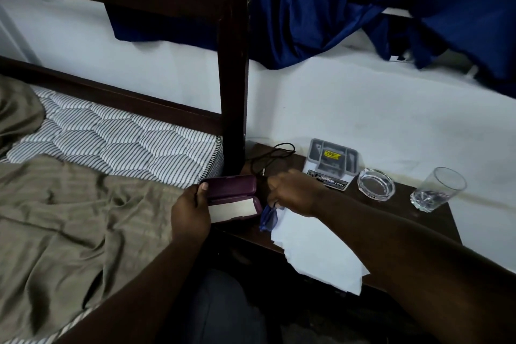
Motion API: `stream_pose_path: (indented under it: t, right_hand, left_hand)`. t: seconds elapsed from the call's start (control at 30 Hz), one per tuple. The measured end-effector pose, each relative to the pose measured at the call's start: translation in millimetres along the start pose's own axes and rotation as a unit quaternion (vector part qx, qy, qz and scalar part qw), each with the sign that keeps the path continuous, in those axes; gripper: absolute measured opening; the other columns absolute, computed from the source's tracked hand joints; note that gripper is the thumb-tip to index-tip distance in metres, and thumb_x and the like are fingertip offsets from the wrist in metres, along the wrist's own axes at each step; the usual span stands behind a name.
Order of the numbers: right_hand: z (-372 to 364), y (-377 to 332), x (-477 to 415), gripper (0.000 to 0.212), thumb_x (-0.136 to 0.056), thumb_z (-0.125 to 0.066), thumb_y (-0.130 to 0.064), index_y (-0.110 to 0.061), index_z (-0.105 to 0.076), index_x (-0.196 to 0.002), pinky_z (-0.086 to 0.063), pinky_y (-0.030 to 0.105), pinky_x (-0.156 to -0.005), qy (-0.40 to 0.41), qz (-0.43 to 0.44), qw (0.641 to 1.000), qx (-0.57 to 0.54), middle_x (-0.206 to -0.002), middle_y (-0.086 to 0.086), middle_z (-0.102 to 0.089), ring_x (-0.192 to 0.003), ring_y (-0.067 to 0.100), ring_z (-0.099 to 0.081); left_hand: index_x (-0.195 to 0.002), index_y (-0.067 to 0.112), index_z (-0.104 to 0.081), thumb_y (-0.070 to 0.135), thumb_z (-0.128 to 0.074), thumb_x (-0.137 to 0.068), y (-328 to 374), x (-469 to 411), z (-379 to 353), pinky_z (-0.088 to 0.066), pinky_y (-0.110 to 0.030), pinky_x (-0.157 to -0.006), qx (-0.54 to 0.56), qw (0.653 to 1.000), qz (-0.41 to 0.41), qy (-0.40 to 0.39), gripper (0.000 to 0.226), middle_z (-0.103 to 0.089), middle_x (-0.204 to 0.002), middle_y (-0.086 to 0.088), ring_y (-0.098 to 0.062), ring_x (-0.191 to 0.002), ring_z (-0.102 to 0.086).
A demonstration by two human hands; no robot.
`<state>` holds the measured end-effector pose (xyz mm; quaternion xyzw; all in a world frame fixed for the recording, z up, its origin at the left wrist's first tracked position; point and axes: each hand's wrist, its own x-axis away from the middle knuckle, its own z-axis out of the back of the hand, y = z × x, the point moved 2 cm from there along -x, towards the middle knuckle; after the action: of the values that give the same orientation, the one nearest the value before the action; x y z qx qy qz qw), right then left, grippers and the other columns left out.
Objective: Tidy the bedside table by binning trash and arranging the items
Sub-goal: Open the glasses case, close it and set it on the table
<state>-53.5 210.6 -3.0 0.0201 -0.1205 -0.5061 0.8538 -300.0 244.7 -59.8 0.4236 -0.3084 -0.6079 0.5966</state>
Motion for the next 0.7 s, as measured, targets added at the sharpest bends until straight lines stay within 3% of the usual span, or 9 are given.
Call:
stream_pose_path:
  t: [0.1,0.27,0.37,0.43,0.53,0.6,0.7]
  right_hand:
    - [14.6,5.9,12.4,0.017,-0.087,-0.062,-0.02,-0.029,-0.073,-0.096,-0.023,0.031,-0.073,0.019,-0.013,1.0,-0.014,-0.1,-0.003,-0.06,-0.095,0.022,-0.058]
    - [51.1,18.2,41.0,0.014,-0.084,-0.064,-0.019,-0.025,-0.075,-0.09,-0.043,0.034,-0.077,0.057,-0.035,0.995,-0.068,-0.1,-0.004,-0.069,-0.096,0.022,-0.062]
    - [69.0,24.6,60.2,0.012,-0.086,-0.063,-0.02,-0.019,-0.075,-0.09,-0.05,0.04,-0.082,0.058,-0.073,0.989,-0.115,-0.095,-0.004,-0.069,-0.096,0.024,-0.061]
    - [81.9,31.5,77.5,0.014,-0.088,-0.064,-0.015,-0.012,-0.075,-0.095,-0.051,0.038,-0.086,0.076,-0.104,0.974,-0.187,-0.09,-0.007,-0.064,-0.098,0.027,-0.061]
    - [105.5,40.5,102.8,0.014,-0.088,-0.068,-0.018,-0.028,-0.075,-0.095,-0.042,0.025,-0.079,0.091,-0.147,0.964,-0.205,-0.085,-0.021,-0.057,-0.094,0.005,-0.053]
    - [122.7,43.0,122.3,0.016,-0.089,-0.068,-0.017,-0.029,-0.076,-0.097,-0.04,0.02,-0.076,0.092,-0.156,0.96,-0.215,-0.081,-0.023,-0.056,-0.092,0.003,-0.052]
    - [142.7,44.0,146.6,0.014,-0.092,-0.067,-0.017,-0.024,-0.076,-0.1,-0.043,0.02,-0.076,0.087,-0.174,0.952,-0.236,-0.081,-0.023,-0.058,-0.091,0.005,-0.059]
  left_hand:
    - [-0.083,0.013,-0.06,0.036,-0.045,-0.108,9.1,1.7,2.4,-0.041,-0.035,-0.066,0.0,0.999,-0.021,0.03,0.037,-0.063,-0.072,-0.003,-0.024,-0.07,-0.059]
    - [-0.081,0.024,-0.061,0.044,-0.044,-0.107,24.9,0.2,3.9,-0.043,-0.03,-0.06,0.062,0.997,-0.016,0.045,0.037,-0.064,-0.071,0.006,-0.011,-0.068,-0.061]
    - [-0.086,0.022,-0.067,0.044,-0.046,-0.107,40.1,5.5,-4.0,-0.05,-0.031,-0.068,0.107,0.994,-0.007,0.01,0.037,-0.069,-0.076,0.004,-0.009,-0.074,-0.065]
    - [-0.078,0.02,-0.066,0.035,-0.049,-0.107,57.7,11.8,-12.7,-0.048,-0.027,-0.064,0.129,0.991,-0.028,-0.017,0.037,-0.067,-0.07,0.004,-0.003,-0.068,-0.062]
    - [-0.075,0.022,-0.07,0.029,-0.05,-0.107,94.4,23.6,-25.8,-0.048,-0.017,-0.061,0.183,0.978,-0.059,-0.086,0.038,-0.069,-0.066,0.01,0.005,-0.063,-0.061]
    - [-0.085,0.02,-0.078,0.029,-0.05,-0.107,117.3,30.5,-34.0,-0.054,-0.018,-0.072,0.227,0.964,-0.052,-0.131,0.037,-0.079,-0.08,0.011,0.001,-0.078,-0.07]
    - [-0.099,0.013,-0.081,0.03,-0.05,-0.108,154.1,43.1,-44.3,-0.057,-0.036,-0.093,0.299,0.932,-0.034,-0.199,0.036,-0.082,-0.102,-0.008,-0.021,-0.102,-0.075]
